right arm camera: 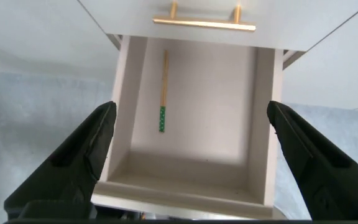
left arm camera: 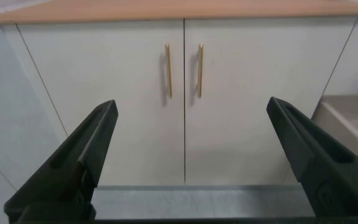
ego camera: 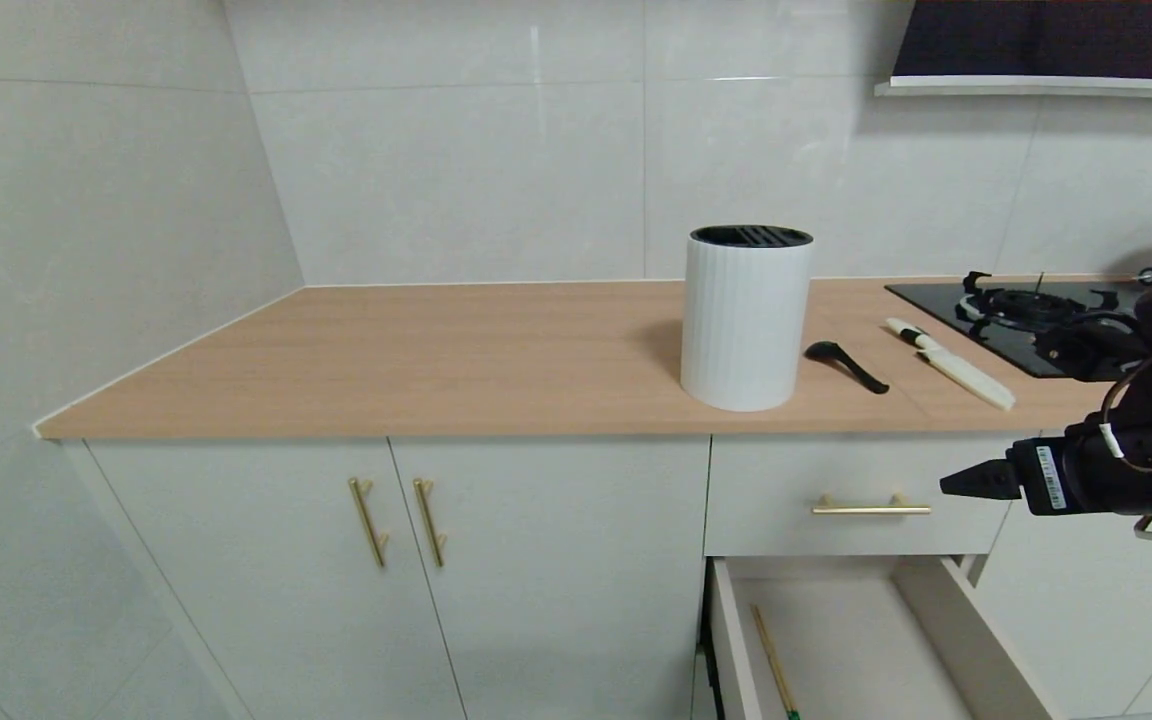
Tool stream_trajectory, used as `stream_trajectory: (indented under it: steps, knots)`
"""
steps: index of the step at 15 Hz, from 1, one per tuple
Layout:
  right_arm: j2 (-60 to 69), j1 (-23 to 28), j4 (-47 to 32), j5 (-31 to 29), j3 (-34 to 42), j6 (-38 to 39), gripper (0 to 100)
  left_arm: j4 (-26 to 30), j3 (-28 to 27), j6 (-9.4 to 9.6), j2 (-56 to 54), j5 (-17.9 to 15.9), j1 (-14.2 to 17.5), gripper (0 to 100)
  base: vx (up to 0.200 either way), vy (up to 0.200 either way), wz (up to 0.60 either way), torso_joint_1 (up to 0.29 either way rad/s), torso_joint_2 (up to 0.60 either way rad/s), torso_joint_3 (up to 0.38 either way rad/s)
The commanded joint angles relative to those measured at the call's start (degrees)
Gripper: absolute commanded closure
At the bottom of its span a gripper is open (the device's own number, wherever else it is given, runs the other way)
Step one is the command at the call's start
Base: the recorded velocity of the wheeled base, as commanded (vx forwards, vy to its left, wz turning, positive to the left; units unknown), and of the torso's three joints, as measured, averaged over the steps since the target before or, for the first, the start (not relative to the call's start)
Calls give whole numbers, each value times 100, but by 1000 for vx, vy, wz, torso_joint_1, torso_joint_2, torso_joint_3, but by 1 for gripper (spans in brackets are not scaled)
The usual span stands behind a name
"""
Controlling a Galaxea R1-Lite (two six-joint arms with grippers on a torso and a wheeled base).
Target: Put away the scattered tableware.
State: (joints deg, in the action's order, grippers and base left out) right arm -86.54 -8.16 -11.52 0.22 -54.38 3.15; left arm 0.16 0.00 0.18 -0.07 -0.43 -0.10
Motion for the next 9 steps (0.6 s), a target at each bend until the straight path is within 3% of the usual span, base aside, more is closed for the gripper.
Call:
stream_trajectory:
  steps: [1,6,9]
  knots:
    - [-38,-11,9,4,42,-42,0,2,0,-1,7,-1,1,0,0,0,0,203,-486,-266]
    - [-56,-11,53,13,59,-60,0,2,0,-1,7,-1,1,0,0,0,0,216,-492,-280]
    - [-205,-11,264,13,-29,-130,0,2,0,-1,7,-1,1,0,0,0,0,74,-159,-87]
